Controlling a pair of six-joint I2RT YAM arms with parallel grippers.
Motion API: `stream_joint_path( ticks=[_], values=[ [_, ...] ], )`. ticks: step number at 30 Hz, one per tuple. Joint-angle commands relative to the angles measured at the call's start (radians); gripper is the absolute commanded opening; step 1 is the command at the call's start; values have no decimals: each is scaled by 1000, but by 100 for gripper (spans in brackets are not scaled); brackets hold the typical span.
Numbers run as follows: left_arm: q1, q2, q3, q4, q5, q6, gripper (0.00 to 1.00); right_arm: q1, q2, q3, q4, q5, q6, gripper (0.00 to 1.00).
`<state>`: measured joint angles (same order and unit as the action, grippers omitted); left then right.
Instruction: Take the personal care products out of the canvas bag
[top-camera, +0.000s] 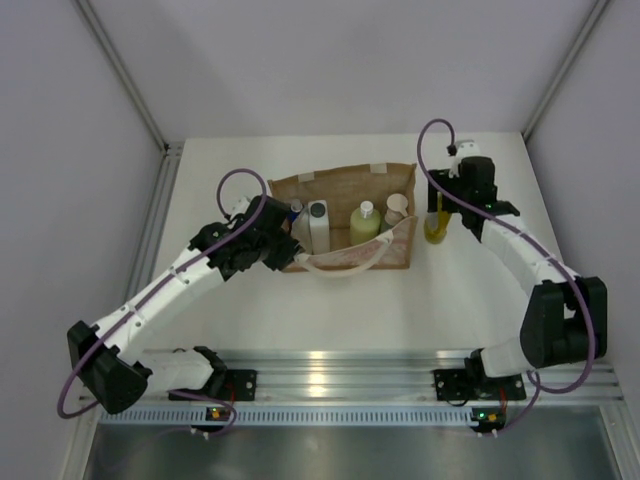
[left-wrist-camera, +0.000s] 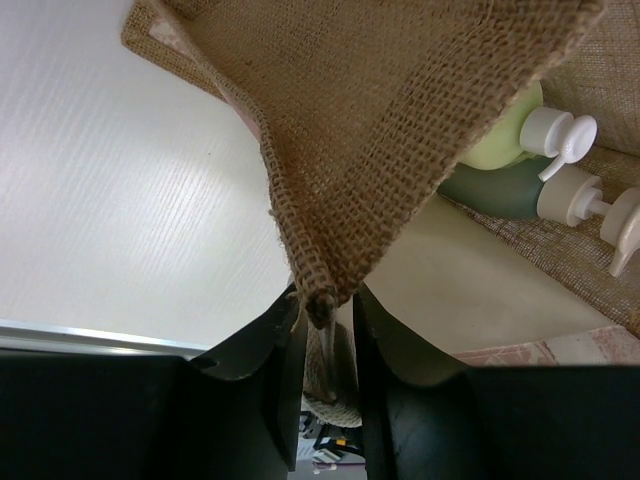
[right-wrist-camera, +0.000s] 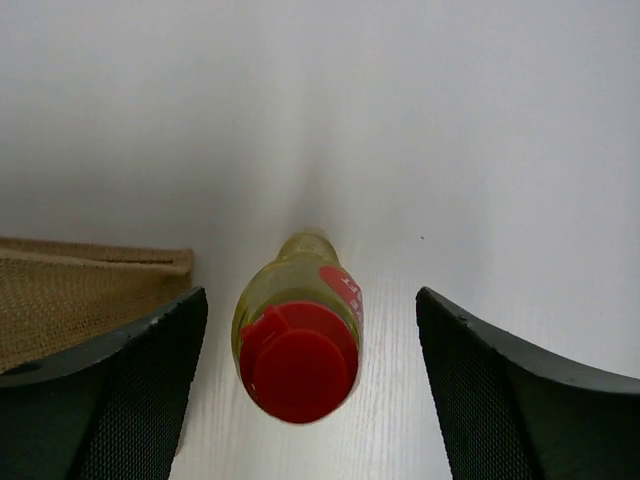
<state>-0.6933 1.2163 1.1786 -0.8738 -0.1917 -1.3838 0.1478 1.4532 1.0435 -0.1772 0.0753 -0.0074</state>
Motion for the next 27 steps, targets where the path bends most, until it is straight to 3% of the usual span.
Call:
stream_joint_path(
  ticks=[1, 4, 7, 10, 14, 19, 27],
  values=[
    [3, -31, 27, -11, -2, 12, 29, -19, -102, 30, 62, 9, 0, 83],
    [3, -28, 26, -11, 1, 11, 29, -19, -139, 145, -34, 17, 66, 82],
    [3, -15, 23, -10, 11, 11, 29, -5, -178, 263, -139, -70, 148, 79],
    [2, 2, 19, -10, 24, 11, 27, 79, -201, 341, -209, -97, 227, 71],
    [2, 14, 12, -10, 37, 11, 25, 320, -215, 365, -275, -20, 348, 64],
    [2, -4, -42, -11, 37, 3, 23, 540, -137, 371, -386, 54, 466, 61],
    [2, -40, -88, -13, -2, -9, 26, 645, 88, 476, -404, 75, 415, 62]
  ],
)
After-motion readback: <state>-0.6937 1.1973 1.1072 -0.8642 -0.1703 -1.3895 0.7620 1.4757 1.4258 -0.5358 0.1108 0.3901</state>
